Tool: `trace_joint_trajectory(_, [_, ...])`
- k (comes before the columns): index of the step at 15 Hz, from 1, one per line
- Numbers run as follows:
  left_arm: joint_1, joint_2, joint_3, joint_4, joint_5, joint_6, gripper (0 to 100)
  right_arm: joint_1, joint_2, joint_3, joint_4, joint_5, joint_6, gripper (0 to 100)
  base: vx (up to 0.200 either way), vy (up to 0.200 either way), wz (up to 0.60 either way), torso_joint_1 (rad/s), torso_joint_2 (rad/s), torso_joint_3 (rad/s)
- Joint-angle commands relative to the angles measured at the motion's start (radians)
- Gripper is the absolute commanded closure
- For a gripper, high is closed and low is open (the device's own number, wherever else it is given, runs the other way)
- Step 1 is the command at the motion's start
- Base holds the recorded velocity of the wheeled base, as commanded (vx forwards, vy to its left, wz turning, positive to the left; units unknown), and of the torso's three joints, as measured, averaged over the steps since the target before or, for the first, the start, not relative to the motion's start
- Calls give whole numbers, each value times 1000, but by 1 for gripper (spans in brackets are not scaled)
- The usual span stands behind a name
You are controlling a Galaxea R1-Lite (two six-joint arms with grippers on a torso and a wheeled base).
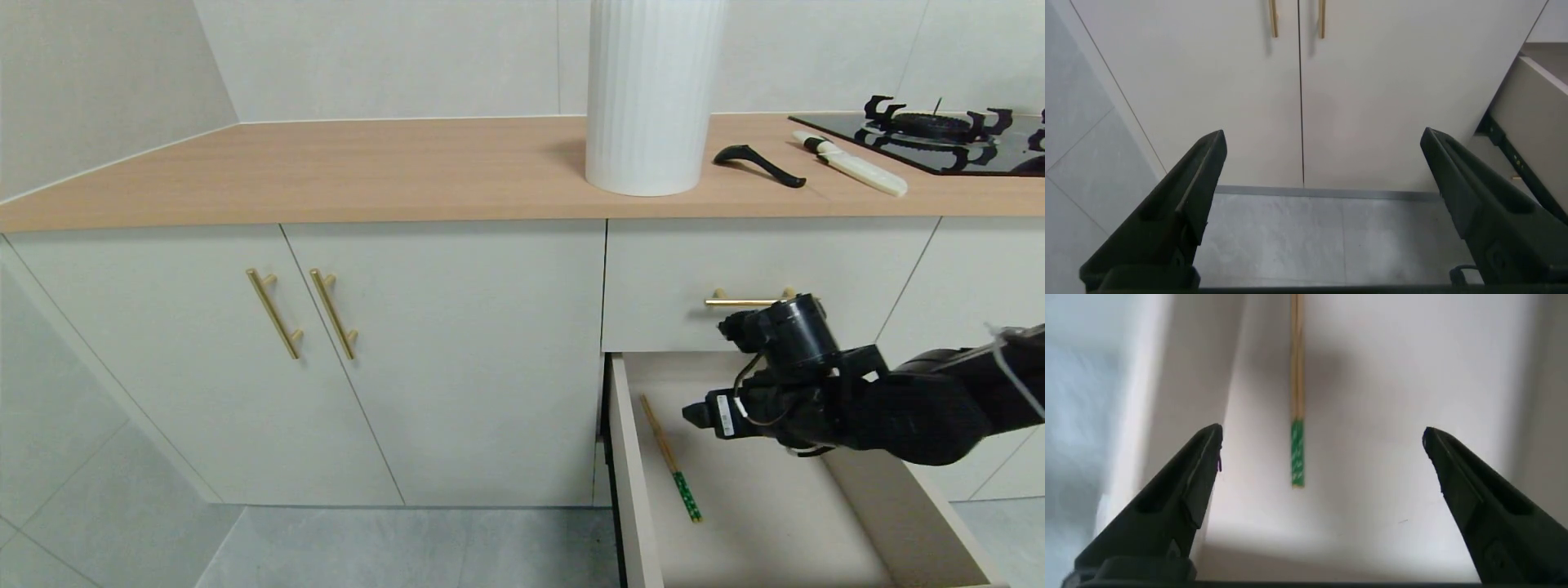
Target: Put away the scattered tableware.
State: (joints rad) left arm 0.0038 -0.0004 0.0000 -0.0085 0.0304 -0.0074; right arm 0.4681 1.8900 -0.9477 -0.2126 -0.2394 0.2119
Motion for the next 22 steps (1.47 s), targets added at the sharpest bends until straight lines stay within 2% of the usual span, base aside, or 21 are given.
trace_joint_trajectory(1, [1, 0, 0, -1, 0, 0, 0, -26, -155, 17, -5, 0, -28, 0, 0, 0, 0, 0, 0, 0])
trace_joint_trajectory(7, [1, 0, 0, -1, 0, 0, 0, -40, -295, 26, -7, 0, -57, 0, 0, 0, 0, 0, 0, 0])
trace_joint_trajectory(11, [1, 0, 0, -1, 0, 0, 0, -54, -305, 26, -8, 2, -60, 0, 0, 0, 0, 51, -223, -228])
trace_joint_trajectory(22, [1, 0, 0, -1, 0, 0, 0, -98, -296, 26, -47, 6, -75, 0, 0, 0, 0, 180, -490, -293])
